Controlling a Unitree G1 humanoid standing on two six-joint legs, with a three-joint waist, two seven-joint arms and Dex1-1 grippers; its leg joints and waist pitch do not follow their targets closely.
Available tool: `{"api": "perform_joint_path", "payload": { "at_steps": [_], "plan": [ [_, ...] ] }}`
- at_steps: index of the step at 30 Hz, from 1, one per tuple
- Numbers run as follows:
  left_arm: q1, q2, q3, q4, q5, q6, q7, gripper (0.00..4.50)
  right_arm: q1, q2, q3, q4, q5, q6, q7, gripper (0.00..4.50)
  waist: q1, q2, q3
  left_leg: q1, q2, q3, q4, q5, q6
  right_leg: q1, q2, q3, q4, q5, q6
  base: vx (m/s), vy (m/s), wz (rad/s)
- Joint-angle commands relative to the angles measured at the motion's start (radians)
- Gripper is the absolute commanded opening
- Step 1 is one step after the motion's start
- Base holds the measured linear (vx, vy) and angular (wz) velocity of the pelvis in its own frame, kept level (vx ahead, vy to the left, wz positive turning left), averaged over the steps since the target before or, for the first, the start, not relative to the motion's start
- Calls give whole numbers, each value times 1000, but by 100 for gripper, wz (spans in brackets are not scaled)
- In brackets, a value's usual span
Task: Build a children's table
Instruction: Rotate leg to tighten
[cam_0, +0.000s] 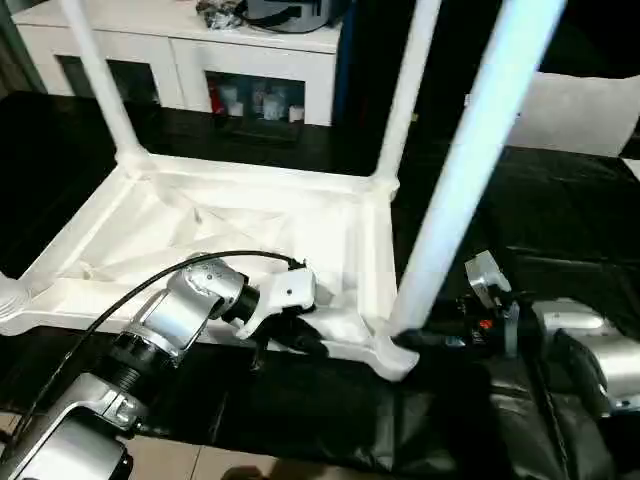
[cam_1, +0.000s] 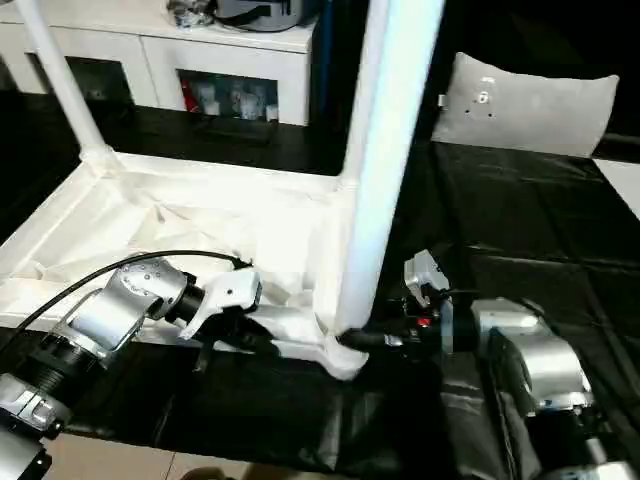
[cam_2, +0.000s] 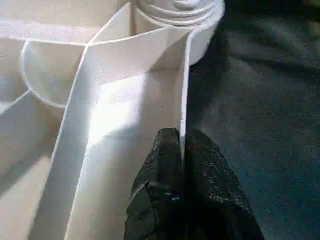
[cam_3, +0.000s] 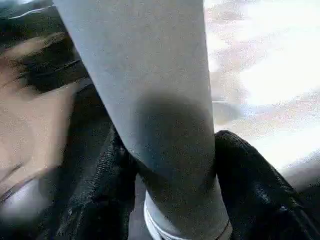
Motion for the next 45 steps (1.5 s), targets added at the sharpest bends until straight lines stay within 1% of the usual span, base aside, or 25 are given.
{"api": "perform_joint_path", "payload": {
  "at_steps": [1,3,4,5,7,8,11,12,13,14,16,17,18,19,21,23,25,27,28,29,32,37,38,42,45],
  "plan": [
    [-17,-85,6,-22,-22,61,93,0,-39,60,16,13,-29,68,-161,201,-3,-14,-53,-3,30,-15,-74,-188,9,51,-93,41,-105,-503,-83,0,0,0],
    [-22,-129,18,-23,-13,131,165,0,-58,107,13,16,-54,114,-256,199,-22,-13,-56,-3,31,-17,-75,-186,1,49,-93,42,-105,-509,-71,0,0,0],
    [-27,-167,33,-19,-9,167,225,0,-83,155,-3,38,-89,143,-371,199,-25,-13,-56,-1,31,-17,-74,-185,5,48,-93,43,-107,-502,-72,0,0,0],
    [-29,-181,40,-15,-6,174,252,0,-94,174,-12,51,-102,153,-418,198,-37,-12,-56,-5,30,-16,-74,-177,2,47,-88,45,-102,-469,-85,0,0,0],
    [-38,-221,57,-3,0,193,325,0,-126,220,-43,96,-134,144,-557,198,-43,-15,-59,-4,28,-15,-71,-172,8,48,-90,45,-103,-447,-90,0,0,0],
    [-43,-246,68,-2,4,210,368,0,-144,247,-63,120,-152,132,-649,198,-46,-13,-59,-2,28,-13,-70,-166,9,45,-89,46,-101,-433,-98,0,0,0],
    [-46,-261,76,-2,7,223,397,0,-146,258,-68,119,-160,125,-685,198,-45,-12,-63,-3,29,-12,-70,-144,19,49,-87,50,-96,-360,-107,0,0,0],
    [-51,-279,75,9,23,213,429,0,-163,265,-61,182,-177,29,-690,198,-45,-12,-63,-3,30,-12,-70,-138,23,50,-86,50,-93,-340,-111,0,0,0],
    [-52,-283,73,11,29,210,435,0,-171,268,-64,218,-176,-4,-687,251,-46,-10,-64,-3,32,-10,-69,-140,26,48,-87,50,-92,-307,-126,0,0,0],
    [-51,-286,68,9,39,206,443,0,-184,274,-75,275,-178,-55,-687,264,-46,-12,-67,-8,32,-11,-68,-127,29,54,-89,50,-83,-266,-142,0,0,0],
    [-49,-288,68,4,44,213,448,0,-186,281,-82,281,-185,-57,-695,270,-48,-11,-64,-8,30,-9,-68,-120,36,55,-87,50,-84,-244,-155,0,0,0],
    [-47,-285,66,0,45,211,444,0,-183,281,-85,271,-181,-56,-680,284,-44,-10,-65,-4,31,-7,-66,-117,40,53,-87,51,-85,-239,-164,0,0,0],
    [-43,-280,63,-5,46,207,440,0,-174,281,-89,246,-174,-41,-666,298,-40,-12,-68,-7,33,-9,-66,-100,43,59,-87,53,-77,-203,-168,0,0,0],
    [-41,-273,59,-7,48,198,435,0,-166,275,-89,229,-170,-39,-652,298,-37,-5,-67,-6,33,-9,-66,-95,47,57,-85,52,-76,-189,-170,0,0,0],
    [-33,-248,44,-9,49,157,413,0,-132,239,-75,165,-159,-26,-610,317,-36,-7,-67,-6,34,-9,-67,-101,51,59,-84,52,-76,-175,-167,0,0,0],
    [-29,-233,38,-7,48,137,391,0,-114,203,-58,154,-154,-50,-560,342,-33,-8,-66,-6,35,-9,-67,-98,57,61,-86,53,-74,-158,-166,0,0,0],
    [-24,-210,27,-6,53,118,359,0,-100,164,-56,151,-135,-66,-493,355,-33,-9,-64,-6,34,-8,-67,-120,55,60,-87,52,-79,-191,-168,0,0,0],
    [-18,-187,16,-11,51,109,320,0,-94,138,-59,148,-115,-67,-430,355,-30,-10,-63,-6,34,-9,-68,-143,56,60,-89,51,-85,-248,-153,0,0,0],
    [-13,-170,9,-20,45,102,287,0,-89,113,-54,145,-110,-78,-378,380,-29,-11,-63,-6,34,-9,-68,-146,57,59,-89,51,-86,-258,-150,0,0,0],
    [-9,-147,-3,-28,42,91,248,0,-82,81,-45,139,-111,-88,-327,380,-28,-10,-61,-5,36,-10,-69,-158,59,58,-91,51,-89,-287,-145,0,0,0],
    [-7,-109,-22,-35,42,69,191,0,-76,40,-38,132,-109,-100,-257,405,-23,-11,-59,-2,37,-9,-69,-159,57,54,-88,52,-89,-298,-144,0,0,0],
    [-13,-35,-55,-32,41,-13,75,0,-58,-65,6,88,-84,-111,-72,405,-9,-8,-61,1,39,-8,-68,-157,61,52,-88,53,-84,-272,-153,0,0,0],
    [-13,-21,-62,-36,39,-31,46,0,-54,-87,15,76,-75,-115,-26,379,-7,-10,-61,-2,38,-9,-68,-157,64,56,-87,52,-83,-264,-156,0,0,0],
    [-9,24,-87,-75,14,-52,-63,0,-59,-129,31,55,-40,-100,92,352,-2,-9,-63,2,42,-9,-67,-156,66,55,-90,52,-80,-257,-169,0,0,0],
    [-7,36,-98,-95,-2,-57,-107,0,-67,-139,48,50,-22,-71,150,318,2,-9,-62,-2,43,-9,-67,-152,71,54,-89,51,-79,-266,-174,0,0,0]
  ]
}}
